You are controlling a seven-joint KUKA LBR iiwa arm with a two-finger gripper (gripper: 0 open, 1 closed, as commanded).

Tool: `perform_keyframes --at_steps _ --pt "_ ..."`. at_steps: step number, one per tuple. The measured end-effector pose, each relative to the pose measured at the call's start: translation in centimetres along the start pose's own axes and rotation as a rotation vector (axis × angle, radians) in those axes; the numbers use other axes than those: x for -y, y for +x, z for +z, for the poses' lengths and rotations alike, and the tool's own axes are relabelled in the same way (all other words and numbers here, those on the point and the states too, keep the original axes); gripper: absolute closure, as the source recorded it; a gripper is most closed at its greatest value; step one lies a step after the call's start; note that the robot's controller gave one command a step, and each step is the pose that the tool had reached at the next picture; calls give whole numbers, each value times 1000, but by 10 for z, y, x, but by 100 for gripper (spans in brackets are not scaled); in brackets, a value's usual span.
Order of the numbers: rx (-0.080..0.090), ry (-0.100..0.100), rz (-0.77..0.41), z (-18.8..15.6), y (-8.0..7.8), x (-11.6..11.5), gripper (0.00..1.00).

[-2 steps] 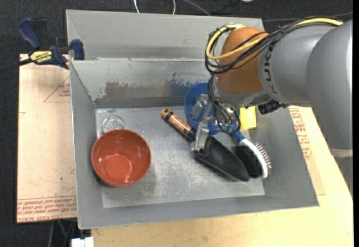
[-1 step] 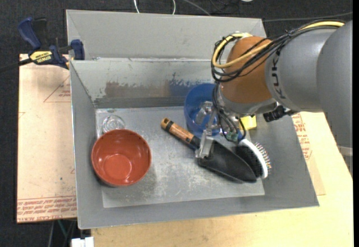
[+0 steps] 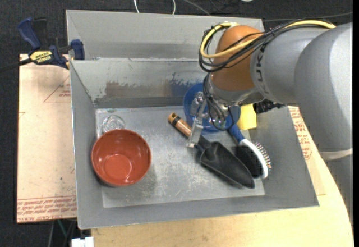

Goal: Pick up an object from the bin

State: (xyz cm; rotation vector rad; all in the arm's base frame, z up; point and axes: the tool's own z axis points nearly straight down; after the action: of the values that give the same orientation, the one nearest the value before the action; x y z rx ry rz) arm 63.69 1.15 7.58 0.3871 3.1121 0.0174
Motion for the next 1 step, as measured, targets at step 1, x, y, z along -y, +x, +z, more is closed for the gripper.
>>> perform_keyframes --at_steps 1 --pt "9 1 -1 3 20 20 0"
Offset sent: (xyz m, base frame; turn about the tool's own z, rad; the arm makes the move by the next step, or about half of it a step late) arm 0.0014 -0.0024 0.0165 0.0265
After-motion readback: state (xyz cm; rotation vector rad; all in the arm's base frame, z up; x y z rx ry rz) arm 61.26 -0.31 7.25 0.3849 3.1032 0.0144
